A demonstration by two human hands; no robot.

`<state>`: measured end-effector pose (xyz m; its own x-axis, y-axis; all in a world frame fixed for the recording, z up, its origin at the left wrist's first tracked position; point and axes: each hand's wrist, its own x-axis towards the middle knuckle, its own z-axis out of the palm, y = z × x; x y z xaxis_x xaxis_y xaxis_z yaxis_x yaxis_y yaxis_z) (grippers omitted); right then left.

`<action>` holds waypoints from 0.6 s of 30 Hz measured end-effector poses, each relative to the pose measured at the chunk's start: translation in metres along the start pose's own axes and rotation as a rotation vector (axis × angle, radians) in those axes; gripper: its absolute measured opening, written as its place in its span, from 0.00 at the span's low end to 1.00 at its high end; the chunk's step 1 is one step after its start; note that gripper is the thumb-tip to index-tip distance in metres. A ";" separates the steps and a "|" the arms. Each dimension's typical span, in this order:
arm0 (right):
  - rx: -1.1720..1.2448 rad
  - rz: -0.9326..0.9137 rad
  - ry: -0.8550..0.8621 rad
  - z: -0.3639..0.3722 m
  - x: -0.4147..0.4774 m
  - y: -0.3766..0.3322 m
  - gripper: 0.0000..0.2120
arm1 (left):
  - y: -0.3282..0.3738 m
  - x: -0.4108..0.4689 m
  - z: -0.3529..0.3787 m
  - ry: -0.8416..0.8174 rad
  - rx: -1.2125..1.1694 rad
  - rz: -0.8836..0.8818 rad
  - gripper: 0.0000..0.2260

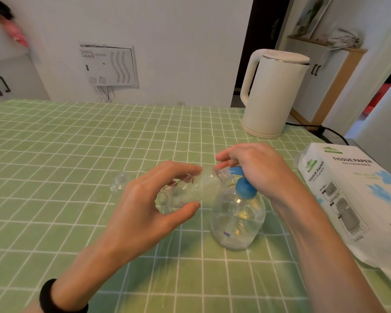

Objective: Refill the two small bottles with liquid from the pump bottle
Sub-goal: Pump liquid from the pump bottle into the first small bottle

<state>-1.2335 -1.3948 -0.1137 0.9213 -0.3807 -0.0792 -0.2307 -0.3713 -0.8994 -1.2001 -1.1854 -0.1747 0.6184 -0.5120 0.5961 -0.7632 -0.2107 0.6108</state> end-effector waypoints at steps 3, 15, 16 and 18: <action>0.002 -0.021 0.014 0.000 0.000 0.001 0.15 | 0.001 -0.001 0.000 0.000 0.004 -0.007 0.22; 0.001 -0.019 0.016 0.004 -0.001 0.001 0.19 | 0.001 -0.001 -0.001 -0.009 0.014 -0.007 0.21; 0.007 -0.028 0.029 0.003 -0.001 0.000 0.19 | 0.001 -0.001 0.000 -0.009 0.015 -0.008 0.21; 0.011 -0.036 0.031 0.001 -0.002 -0.001 0.18 | 0.001 -0.001 0.000 -0.011 0.015 -0.012 0.21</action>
<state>-1.2350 -1.3929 -0.1130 0.9189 -0.3930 -0.0331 -0.1936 -0.3764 -0.9060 -1.2009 -1.1851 -0.1747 0.6257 -0.5185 0.5829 -0.7584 -0.2294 0.6101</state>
